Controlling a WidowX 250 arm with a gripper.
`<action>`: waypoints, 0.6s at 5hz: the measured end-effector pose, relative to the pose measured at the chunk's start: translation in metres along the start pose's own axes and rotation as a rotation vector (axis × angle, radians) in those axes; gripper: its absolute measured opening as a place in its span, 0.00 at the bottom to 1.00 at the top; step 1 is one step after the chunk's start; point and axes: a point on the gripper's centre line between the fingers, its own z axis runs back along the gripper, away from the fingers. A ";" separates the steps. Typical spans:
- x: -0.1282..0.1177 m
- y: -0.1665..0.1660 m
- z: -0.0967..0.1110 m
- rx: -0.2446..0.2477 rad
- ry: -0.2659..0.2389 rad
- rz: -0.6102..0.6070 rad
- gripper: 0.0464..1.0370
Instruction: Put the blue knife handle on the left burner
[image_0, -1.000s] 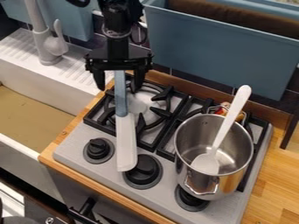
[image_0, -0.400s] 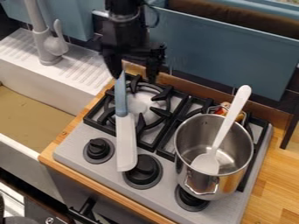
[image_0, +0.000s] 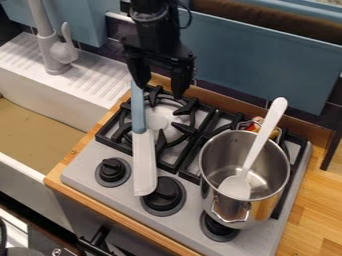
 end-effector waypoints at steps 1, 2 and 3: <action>0.005 0.000 0.008 0.022 0.005 0.018 0.96; 0.008 -0.004 0.019 0.040 0.009 0.023 0.96; 0.009 -0.007 0.026 0.030 0.029 0.032 0.96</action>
